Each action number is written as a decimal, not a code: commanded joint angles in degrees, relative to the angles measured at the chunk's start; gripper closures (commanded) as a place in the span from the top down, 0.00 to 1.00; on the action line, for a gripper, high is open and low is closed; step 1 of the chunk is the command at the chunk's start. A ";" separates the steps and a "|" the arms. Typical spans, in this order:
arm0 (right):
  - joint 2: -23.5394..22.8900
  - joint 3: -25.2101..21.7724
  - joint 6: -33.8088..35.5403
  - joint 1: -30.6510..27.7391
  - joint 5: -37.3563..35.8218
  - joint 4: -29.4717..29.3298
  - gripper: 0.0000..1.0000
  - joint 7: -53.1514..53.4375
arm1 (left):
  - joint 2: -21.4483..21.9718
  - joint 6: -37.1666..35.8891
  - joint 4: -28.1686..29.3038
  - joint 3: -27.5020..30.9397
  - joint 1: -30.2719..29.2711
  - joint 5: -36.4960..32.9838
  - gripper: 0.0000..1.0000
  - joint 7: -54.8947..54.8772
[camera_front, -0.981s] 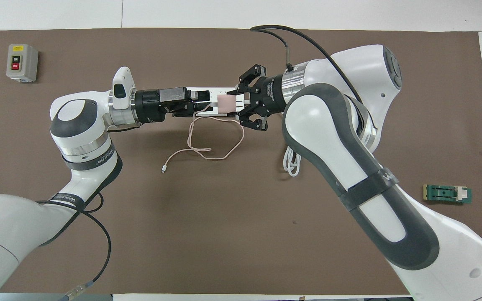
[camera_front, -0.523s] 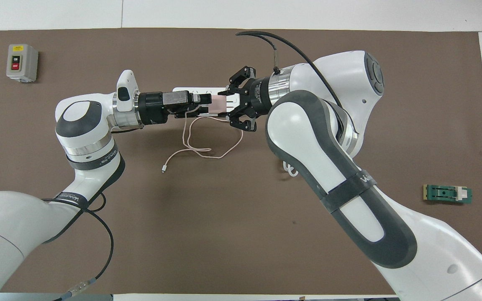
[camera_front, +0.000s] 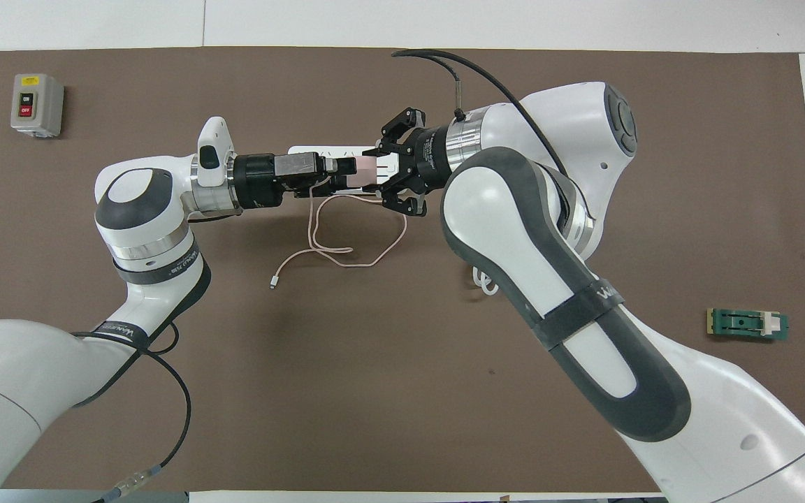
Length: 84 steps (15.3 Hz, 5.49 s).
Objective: Plug charger into power strip
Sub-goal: 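Pass the pink charger from the right gripper into the left gripper, then pull the charger back with the left gripper while the right gripper withdraws, then move the held charger with the left gripper toward the power strip end, then lower the charger onto the nearest strip socket with the left gripper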
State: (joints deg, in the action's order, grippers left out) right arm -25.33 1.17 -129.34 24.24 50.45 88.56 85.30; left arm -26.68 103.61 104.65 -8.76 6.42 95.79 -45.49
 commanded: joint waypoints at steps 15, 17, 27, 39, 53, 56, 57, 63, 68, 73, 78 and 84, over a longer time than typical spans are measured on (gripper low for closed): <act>1.42 -0.91 3.56 -3.84 -1.76 -1.28 1.00 3.56 | -1.54 4.74 -8.23 0.58 -5.80 -16.39 0.00 3.98; 2.91 -0.91 5.58 -6.21 -3.94 -1.02 1.00 3.56 | 0.74 6.51 -8.40 0.76 -7.03 -23.42 0.00 11.18; 10.12 -0.91 26.66 -19.57 -18.10 -1.19 1.00 -15.83 | 8.22 -10.34 -23.16 0.93 -11.52 -61.74 0.00 54.78; 16.54 -1.00 38.55 -26.52 -39.27 -0.75 1.00 -65.21 | 14.29 -18.19 -25.11 0.76 -7.38 -79.00 0.00 65.44; 28.22 -0.91 44.61 -28.55 -52.37 4.95 1.00 -90.74 | 12.36 -13.55 -24.93 0.67 -2.12 -91.19 0.00 99.87; 28.94 -0.91 44.53 -28.55 -53.44 6.10 1.00 -91.27 | 9.90 -3.80 -23.97 0.58 -0.71 -94.72 0.00 119.52; 29.11 -0.91 44.44 -28.63 -53.53 6.28 1.00 -91.27 | 9.63 -2.81 -23.88 0.58 -0.62 -95.69 0.00 122.72; 29.29 -1.09 43.21 -28.63 -53.70 5.49 1.00 -90.48 | 9.19 1.06 -21.77 0.58 3.24 -97.89 0.00 140.56; 29.03 -2.66 39.95 -28.55 -52.92 5.31 1.00 -89.35 | 5.68 6.15 -19.23 0.58 9.92 -102.72 0.00 156.75; 29.11 -2.84 40.92 -28.55 -51.95 5.40 1.00 -89.07 | 3.66 12.93 -15.09 0.58 11.07 -102.82 0.00 159.14; 29.20 -2.76 41.10 -28.63 -50.19 5.31 1.00 -88.11 | 0.49 13.72 -15.17 0.58 11.07 -102.82 0.00 159.05; 29.29 -2.32 43.11 -28.63 -50.19 5.31 1.00 -88.20 | -1.88 14.25 -16.05 0.49 10.98 -102.99 0.00 158.96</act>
State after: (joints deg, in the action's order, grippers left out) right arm 2.79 -2.00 -87.40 -3.52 -0.92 93.01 -3.71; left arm -27.55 116.63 88.99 -8.31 17.39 -5.84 112.56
